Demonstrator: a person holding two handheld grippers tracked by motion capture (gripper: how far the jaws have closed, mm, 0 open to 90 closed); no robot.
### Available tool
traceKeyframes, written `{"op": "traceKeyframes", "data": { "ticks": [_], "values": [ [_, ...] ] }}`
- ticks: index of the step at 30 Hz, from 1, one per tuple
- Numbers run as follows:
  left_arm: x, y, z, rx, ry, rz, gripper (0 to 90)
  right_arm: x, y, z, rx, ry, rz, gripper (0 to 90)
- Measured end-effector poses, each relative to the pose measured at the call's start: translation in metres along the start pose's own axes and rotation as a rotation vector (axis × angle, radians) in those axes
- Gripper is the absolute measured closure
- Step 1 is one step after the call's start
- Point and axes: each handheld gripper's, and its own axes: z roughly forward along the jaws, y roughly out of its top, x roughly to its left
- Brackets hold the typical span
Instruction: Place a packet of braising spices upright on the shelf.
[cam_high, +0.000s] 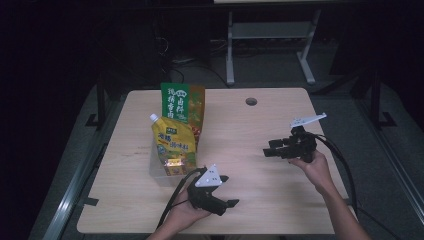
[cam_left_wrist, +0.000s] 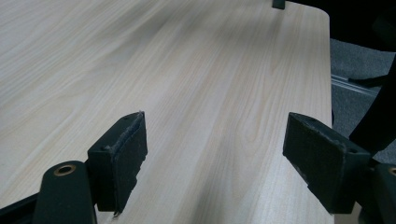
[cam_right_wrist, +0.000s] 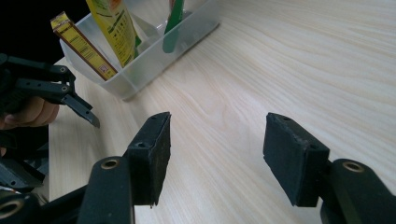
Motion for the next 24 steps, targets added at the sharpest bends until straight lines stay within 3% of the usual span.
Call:
{"op": "traceKeyframes", "data": {
  "ticks": [24],
  "values": [
    [0.001,-0.002,-0.002,0.006,0.010,-0.010,21.2,0.003,-0.049,-0.026,-0.022,-0.026,0.047,39.6]
  ]
}}
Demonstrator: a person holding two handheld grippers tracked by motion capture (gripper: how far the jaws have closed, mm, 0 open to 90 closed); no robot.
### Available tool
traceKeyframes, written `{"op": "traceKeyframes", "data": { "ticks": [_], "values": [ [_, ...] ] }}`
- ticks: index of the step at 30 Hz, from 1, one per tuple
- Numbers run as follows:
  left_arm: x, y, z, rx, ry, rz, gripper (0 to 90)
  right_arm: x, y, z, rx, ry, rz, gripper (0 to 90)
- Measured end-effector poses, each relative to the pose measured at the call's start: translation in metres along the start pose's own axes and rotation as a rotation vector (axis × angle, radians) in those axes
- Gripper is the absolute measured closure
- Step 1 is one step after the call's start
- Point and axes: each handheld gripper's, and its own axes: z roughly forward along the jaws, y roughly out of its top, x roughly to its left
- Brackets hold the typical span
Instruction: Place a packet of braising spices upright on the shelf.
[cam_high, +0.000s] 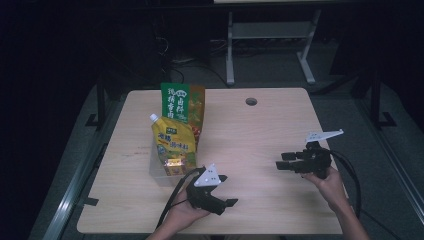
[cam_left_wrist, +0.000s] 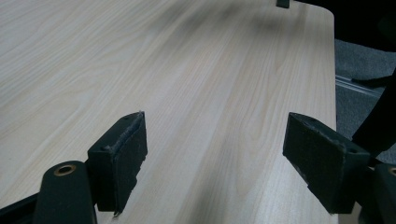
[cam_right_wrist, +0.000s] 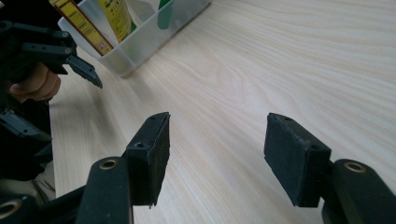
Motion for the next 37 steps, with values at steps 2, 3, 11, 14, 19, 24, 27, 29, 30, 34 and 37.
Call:
{"op": "traceKeyframes", "data": {
  "ticks": [2,3,11,14,19,24,27,29,30,34,37],
  "values": [
    [0.000,0.000,0.000,0.001,-0.001,0.001,21.2,0.000,-0.003,-0.002,-0.002,-0.002,0.005,39.5],
    [-0.001,0.000,0.000,0.002,0.001,0.003,21.2,0.001,-0.005,-0.003,0.000,-0.004,0.005,39.4],
    [-0.002,0.000,0.002,0.007,-0.001,0.006,21.1,0.003,-0.019,-0.009,-0.019,0.006,0.036,38.5],
    [-0.001,-0.001,0.001,0.008,0.002,0.005,21.0,0.004,-0.025,-0.010,-0.021,0.007,0.043,38.4],
    [0.000,-0.001,0.001,0.010,0.004,0.007,21.0,0.005,-0.033,-0.013,-0.023,0.002,0.048,38.3],
    [-0.001,-0.001,0.001,0.010,0.005,0.006,21.0,0.009,-0.040,-0.016,-0.021,-0.004,0.049,37.8],
    [-0.001,-0.001,0.001,0.011,0.005,0.005,21.0,0.011,-0.045,-0.018,-0.020,-0.014,0.049,37.2],
    [-0.001,-0.001,0.001,0.009,0.006,0.005,21.0,0.012,-0.048,-0.019,-0.021,-0.021,0.045,36.8],
    [-0.001,-0.001,0.001,0.009,0.007,0.005,21.0,0.013,-0.050,-0.019,-0.021,-0.024,0.050,36.5],
    [-0.001,-0.002,0.002,0.012,0.005,0.005,21.0,0.015,-0.054,-0.020,-0.030,-0.030,0.047,35.1],
    [-0.002,-0.003,0.003,0.018,0.002,0.007,21.0,0.018,-0.056,-0.018,-0.030,-0.045,0.037,33.1]
  ]
}}
